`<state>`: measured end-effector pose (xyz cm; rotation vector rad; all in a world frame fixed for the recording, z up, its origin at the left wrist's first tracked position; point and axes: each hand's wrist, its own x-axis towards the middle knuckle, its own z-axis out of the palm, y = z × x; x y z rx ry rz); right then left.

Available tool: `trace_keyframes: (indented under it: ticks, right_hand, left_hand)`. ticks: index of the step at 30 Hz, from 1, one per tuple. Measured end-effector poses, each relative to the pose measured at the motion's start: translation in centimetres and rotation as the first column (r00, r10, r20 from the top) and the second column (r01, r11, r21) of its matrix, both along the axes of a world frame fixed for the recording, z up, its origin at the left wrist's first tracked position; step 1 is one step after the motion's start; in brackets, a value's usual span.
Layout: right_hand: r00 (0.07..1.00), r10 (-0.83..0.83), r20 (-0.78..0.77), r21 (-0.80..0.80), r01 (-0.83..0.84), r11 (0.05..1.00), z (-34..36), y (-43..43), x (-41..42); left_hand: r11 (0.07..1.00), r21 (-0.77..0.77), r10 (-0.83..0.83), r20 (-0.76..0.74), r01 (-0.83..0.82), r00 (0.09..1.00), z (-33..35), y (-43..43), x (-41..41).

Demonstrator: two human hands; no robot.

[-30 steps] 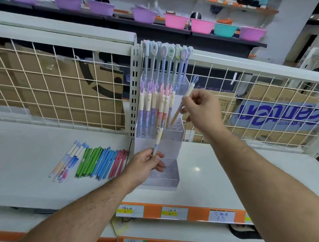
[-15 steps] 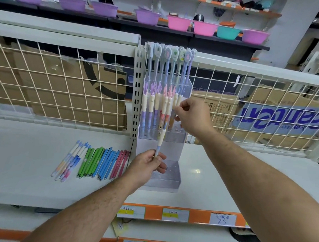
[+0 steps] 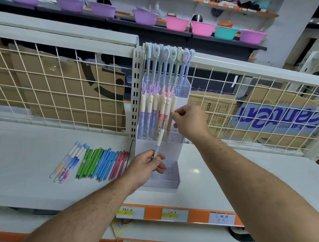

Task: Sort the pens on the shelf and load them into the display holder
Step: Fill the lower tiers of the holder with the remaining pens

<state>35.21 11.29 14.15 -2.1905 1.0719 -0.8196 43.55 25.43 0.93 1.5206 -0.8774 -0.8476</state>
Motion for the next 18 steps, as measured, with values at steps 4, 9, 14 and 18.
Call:
trace_keyframes:
  ticks: [4, 9, 14, 18]
  right_hand:
    - [1.000, 0.002, 0.030, 0.005, -0.002, 1.000, -1.1, 0.4, -1.1]
    - [0.994, 0.053, 0.098, 0.089, -0.062, 0.994, -2.1, 1.6, -2.3]
    - [0.951, 0.292, 0.102, 0.244, -0.309, 0.919, -4.1, 3.6, -3.0]
    - [0.950, 0.311, 0.022, 0.177, -0.310, 0.934, -5.4, 4.2, -2.8]
  left_hand:
    - [1.000, 0.000, 0.000, 0.011, 0.000, 1.000, 0.0, 0.0, 0.0]
    - [1.000, 0.003, 0.001, 0.021, -0.001, 1.000, 0.0, 0.0, -0.1]
    - [1.000, -0.008, -0.014, 0.037, 0.015, 0.999, 0.1, 0.0, -0.1]
    - [0.999, 0.009, -0.039, 0.073, 0.038, 0.997, 0.2, 0.1, -0.2]
